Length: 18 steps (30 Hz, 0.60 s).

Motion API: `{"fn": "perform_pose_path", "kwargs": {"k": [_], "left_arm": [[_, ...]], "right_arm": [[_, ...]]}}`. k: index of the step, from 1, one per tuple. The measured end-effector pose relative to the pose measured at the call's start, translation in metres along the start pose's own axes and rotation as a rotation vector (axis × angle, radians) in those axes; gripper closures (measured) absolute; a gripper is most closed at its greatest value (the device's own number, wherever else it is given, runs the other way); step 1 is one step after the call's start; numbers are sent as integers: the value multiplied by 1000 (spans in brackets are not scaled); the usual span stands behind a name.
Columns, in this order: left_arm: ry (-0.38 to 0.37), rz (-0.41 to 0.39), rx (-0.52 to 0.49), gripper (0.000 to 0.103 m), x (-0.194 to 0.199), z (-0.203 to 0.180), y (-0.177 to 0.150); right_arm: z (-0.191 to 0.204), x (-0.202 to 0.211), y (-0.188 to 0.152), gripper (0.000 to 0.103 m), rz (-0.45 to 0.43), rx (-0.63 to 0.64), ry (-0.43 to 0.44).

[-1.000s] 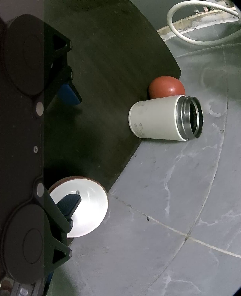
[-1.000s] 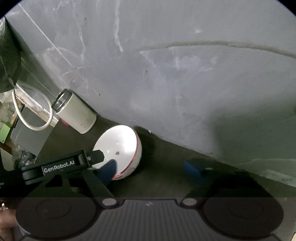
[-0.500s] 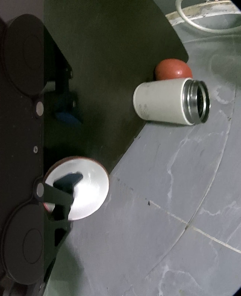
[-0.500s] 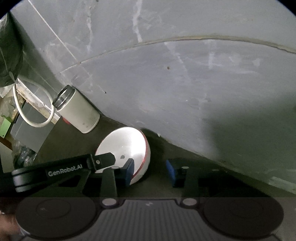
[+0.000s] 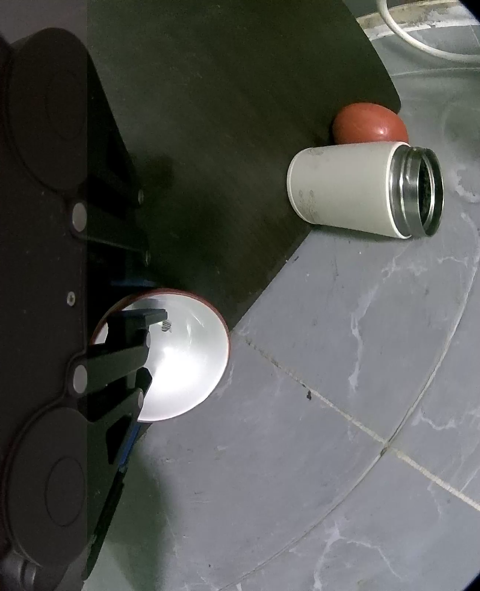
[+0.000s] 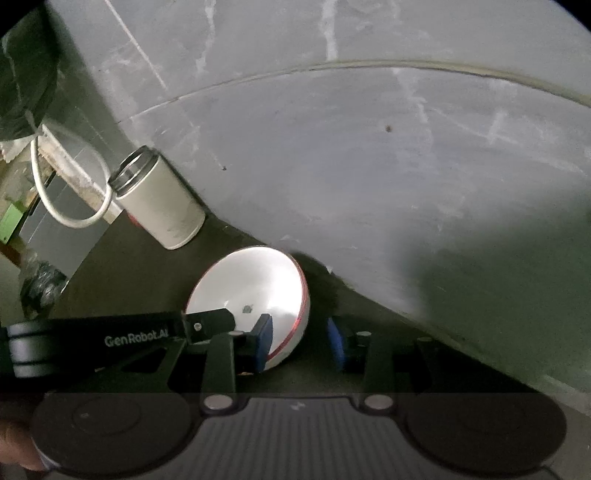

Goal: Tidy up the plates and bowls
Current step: 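Carry the second white bowl with the right gripper over the steel bowl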

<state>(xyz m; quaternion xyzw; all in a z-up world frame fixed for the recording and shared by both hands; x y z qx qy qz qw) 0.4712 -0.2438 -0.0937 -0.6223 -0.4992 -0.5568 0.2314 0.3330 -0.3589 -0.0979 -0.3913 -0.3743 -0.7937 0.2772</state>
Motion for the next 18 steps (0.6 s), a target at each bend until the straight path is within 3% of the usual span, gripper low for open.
{"fn": "perform_pose_path", "kwargs": {"k": [1, 8, 18], "left_arm": [[0, 1, 3, 92, 0, -1, -1], [-2, -35, 58, 94, 13, 7, -15], [-30, -162, 114, 96, 69, -9, -53]], "right_arm": [[0, 0, 0, 78, 5, 11, 11], [3, 4, -6, 81, 31, 75, 49], [18, 62, -24, 81, -13, 203, 90]]}}
Point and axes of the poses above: each gripper's, at about its wrist camera, not at the fingertips, and x roughly against the way its jaws point, z to its left, y to its top, the point moved 1 cm from there along -x, roughly the way its jaws point, and after that the axes turned 13 degrees about z, right-handed, at the moved point
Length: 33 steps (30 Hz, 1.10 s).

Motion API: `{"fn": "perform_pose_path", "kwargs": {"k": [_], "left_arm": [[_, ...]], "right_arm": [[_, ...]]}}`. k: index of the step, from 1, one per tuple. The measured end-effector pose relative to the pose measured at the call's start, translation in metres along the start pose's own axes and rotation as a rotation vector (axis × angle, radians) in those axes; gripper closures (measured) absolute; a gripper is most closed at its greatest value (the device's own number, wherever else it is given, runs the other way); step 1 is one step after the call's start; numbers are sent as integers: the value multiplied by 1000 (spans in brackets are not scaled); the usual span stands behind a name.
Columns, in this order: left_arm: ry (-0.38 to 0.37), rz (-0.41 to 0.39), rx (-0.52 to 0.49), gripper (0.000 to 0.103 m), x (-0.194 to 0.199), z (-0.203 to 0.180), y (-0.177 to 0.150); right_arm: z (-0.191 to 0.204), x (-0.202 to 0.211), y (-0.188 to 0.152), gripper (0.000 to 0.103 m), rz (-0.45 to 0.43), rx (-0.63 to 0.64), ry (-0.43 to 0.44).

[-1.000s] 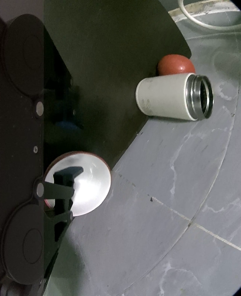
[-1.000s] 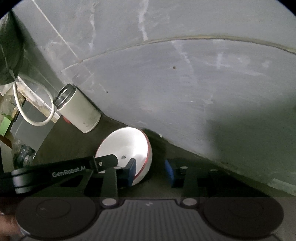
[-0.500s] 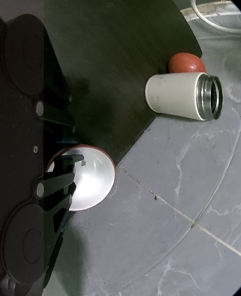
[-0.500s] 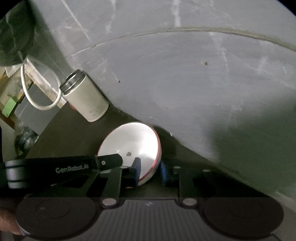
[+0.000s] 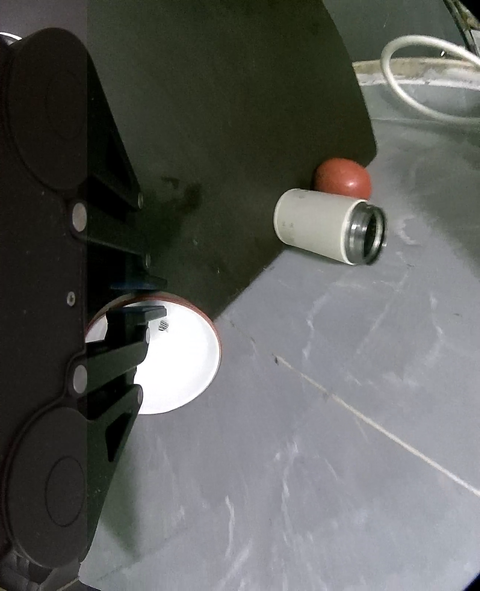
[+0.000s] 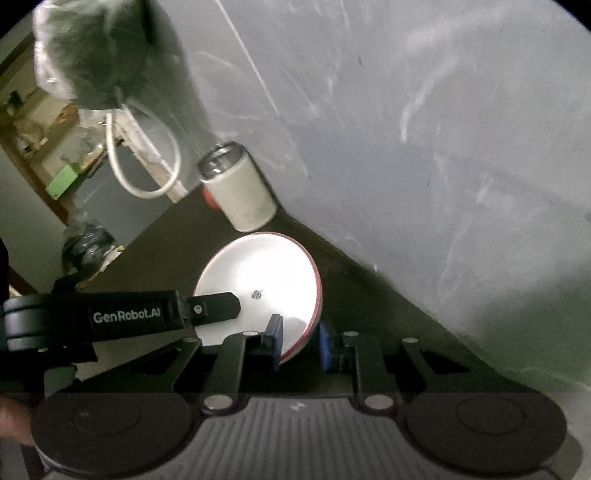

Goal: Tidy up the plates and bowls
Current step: 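Carry the second white bowl with the right gripper over the steel bowl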

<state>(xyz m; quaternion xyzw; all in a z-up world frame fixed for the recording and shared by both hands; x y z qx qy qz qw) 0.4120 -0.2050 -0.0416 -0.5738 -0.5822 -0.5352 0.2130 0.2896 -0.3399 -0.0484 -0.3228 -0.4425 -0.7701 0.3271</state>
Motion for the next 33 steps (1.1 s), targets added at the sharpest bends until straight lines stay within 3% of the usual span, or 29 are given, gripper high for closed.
{"fn": "perform_pose_path", "kwargs": {"k": [12, 24, 33], "left_arm": [[-75, -40, 18, 94, 52, -29, -56], [-66, 28, -1, 93, 58, -61, -111], [-54, 72, -4, 92, 62, -63, -135]], "right_arm": [[-5, 69, -35, 81, 10, 69, 37], [-24, 100, -83, 81, 90, 85, 50], [-29, 108, -104, 81, 123, 103, 55]]}}
Point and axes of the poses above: each gripper's, at about its wrist camera, not at the fingertips, and x roughly against the way its jaws point, z to its left, y to its top, the point moved 1 cm from there along -x, roughly the way its jaws point, and after that the axes turned 13 degrees about z, right-handed, at the moved point
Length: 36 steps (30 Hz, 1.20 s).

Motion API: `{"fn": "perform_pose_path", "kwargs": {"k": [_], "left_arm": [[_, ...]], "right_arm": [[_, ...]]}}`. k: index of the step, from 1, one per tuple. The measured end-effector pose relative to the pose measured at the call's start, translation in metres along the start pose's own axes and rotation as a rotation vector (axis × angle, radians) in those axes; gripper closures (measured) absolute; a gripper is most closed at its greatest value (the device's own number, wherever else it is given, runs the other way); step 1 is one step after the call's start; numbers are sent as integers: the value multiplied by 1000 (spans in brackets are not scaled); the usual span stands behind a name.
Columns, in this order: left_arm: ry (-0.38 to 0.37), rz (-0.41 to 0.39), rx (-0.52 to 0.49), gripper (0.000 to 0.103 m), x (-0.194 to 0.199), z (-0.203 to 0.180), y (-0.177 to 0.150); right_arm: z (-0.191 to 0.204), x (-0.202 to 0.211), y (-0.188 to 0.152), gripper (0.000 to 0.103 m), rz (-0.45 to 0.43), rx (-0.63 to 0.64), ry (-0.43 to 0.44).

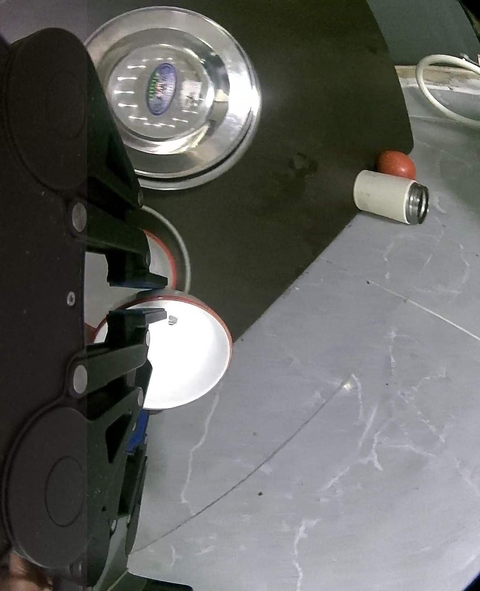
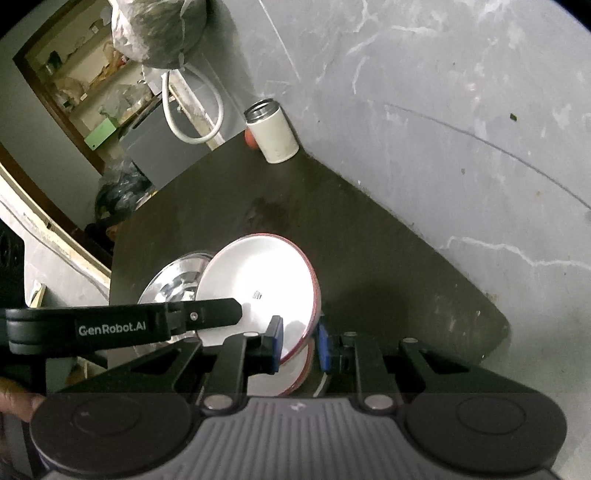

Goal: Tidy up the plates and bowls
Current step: 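Carry the second white bowl with the right gripper over the steel bowl, then lower the white bowl into the first white bowl with the right gripper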

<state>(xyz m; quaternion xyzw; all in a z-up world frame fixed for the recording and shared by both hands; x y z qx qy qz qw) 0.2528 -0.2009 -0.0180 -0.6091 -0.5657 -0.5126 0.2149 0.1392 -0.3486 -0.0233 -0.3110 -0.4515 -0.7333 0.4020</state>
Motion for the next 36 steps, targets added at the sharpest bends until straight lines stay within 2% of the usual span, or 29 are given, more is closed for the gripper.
{"fn": "perform_pose_path", "kwargs": {"k": [15, 36], "left_arm": [[23, 78, 49, 91, -1, 20, -22], [69, 156, 52, 89, -18, 23, -20]], "right_arm": [[15, -16, -1, 81, 54, 42, 16], [17, -30, 0, 80, 125, 47, 0]]}}
Point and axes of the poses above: each gripper's, at about its wrist camera, not at the fingertips, and x roughly against the way its jaws point, z to its left, y to its top, the point moved 1 cm from there along -x, roughly the way its jaws point, and after that the axes turned 13 degrees about z, right-handed, at the moved point
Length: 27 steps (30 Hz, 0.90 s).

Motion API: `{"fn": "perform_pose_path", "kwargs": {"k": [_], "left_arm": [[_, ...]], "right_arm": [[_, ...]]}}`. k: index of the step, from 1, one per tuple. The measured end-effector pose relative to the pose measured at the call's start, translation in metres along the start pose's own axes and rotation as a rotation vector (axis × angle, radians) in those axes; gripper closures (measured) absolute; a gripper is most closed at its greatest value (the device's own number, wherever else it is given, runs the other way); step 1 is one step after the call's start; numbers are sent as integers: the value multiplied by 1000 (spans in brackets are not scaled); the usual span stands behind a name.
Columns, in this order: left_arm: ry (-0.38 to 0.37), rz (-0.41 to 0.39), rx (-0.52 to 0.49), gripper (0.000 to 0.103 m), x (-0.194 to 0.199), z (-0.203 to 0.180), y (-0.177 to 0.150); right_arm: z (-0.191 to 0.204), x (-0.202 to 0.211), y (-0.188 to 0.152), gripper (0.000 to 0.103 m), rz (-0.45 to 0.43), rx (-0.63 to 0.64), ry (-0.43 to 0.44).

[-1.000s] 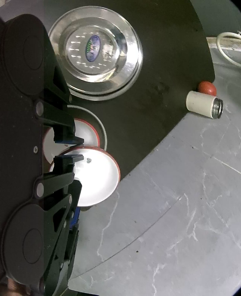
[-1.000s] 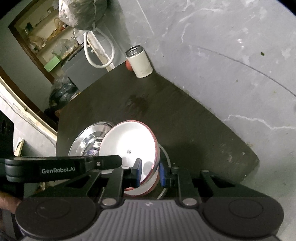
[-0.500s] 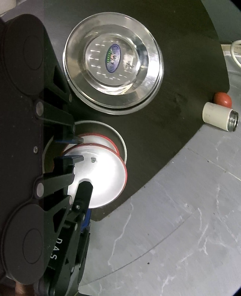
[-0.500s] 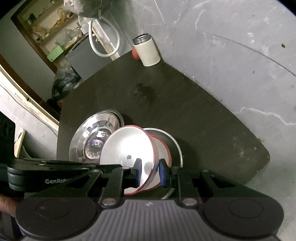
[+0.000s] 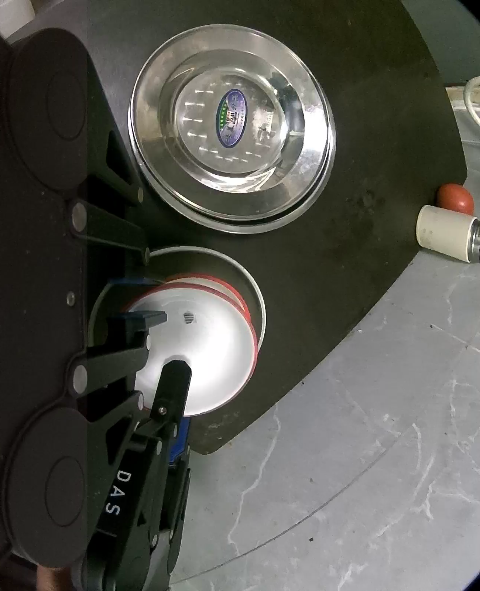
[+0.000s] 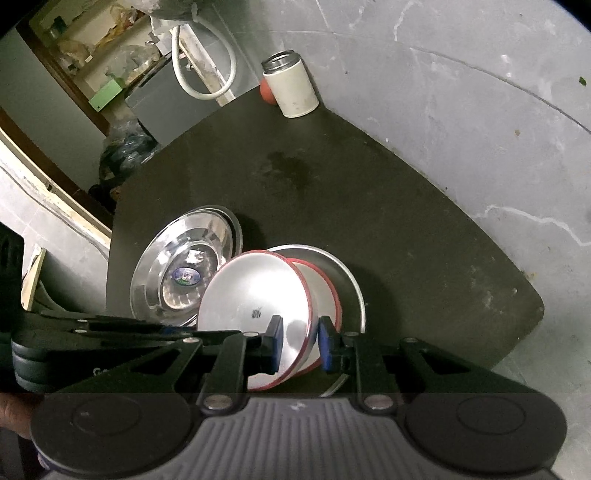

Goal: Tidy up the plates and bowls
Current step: 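Lower the white bowl into the first white bowl with the right gripper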

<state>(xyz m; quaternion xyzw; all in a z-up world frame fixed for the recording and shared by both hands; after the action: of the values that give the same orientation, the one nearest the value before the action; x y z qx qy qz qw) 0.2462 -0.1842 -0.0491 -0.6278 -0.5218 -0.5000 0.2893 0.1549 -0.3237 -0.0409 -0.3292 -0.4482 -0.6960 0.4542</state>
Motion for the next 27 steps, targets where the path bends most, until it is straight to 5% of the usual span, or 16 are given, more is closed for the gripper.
{"fn": "perform_pose_path", "kwargs": {"k": [27], "left_arm": [[8, 19, 33, 89, -7, 4, 6]], "right_arm": [[-6, -3, 6, 79, 25, 6, 10]]}}
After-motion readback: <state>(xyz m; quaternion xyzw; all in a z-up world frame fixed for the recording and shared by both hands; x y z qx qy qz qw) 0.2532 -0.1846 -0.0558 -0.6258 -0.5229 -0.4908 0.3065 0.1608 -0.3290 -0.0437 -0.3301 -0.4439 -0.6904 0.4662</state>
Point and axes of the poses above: each gripper's, at about its wrist camera, not at the fingertips, and x roughly against the way its jaws point, z to its left, y to its top, the point moved 1 cm from there along -x, roughly the way its jaws point, and after that the axes turned 13 degrees about z, right-handed, at the moved point
